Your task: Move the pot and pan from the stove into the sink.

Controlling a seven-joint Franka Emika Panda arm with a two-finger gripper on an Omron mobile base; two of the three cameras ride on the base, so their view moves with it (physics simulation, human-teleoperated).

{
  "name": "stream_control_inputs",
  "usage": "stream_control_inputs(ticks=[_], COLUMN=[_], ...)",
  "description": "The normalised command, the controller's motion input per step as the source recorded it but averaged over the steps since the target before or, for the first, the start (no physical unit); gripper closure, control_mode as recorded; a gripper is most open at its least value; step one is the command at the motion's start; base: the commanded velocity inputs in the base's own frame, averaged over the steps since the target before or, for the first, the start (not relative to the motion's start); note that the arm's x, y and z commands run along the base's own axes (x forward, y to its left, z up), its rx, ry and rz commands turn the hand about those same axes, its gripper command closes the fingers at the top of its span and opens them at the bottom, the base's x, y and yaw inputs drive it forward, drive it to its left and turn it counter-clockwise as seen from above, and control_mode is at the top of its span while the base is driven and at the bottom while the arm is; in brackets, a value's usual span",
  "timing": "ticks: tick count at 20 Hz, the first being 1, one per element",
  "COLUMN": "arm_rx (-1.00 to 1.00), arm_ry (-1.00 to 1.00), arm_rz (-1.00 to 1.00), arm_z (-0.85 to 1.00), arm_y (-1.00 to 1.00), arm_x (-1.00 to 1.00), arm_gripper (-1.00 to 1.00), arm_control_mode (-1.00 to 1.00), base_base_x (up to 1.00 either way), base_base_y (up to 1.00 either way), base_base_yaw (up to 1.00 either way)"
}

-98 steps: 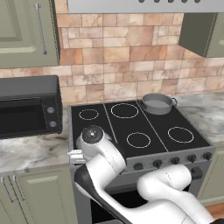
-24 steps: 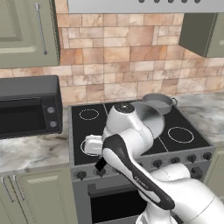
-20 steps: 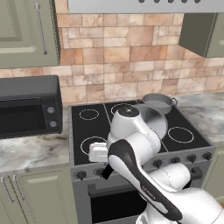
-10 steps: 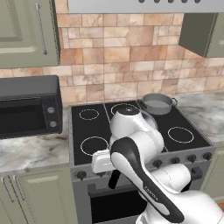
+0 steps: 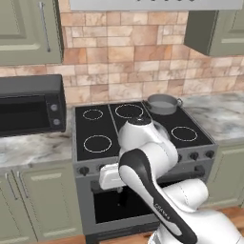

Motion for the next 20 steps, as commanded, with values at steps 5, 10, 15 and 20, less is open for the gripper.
stream_control_inputs(ticks=[5,10,15,20], arm_rx=[0.0,0.0,0.0,0.0], arm_ry=[0.0,0.0,0.0,0.0], arm_rz=[0.0,0.0,0.0,0.0], arm_z=[0.0,0.0,0.0,0.0], arm_y=[0.0,0.0,0.0,0.0], arm_x=[0.0,0.0,0.0,0.0], arm_gripper=[1.0,1.0,1.0,1.0], arm_control_mode=[1.0,1.0,1.0,1.0], base_base_x=[-0.72,-0.34,-0.09,0.0], base_base_y=[-0.29,-0.09,-0.12,-0.15], base_base_yaw=[0.0,0.0,-0.13,-0.41])
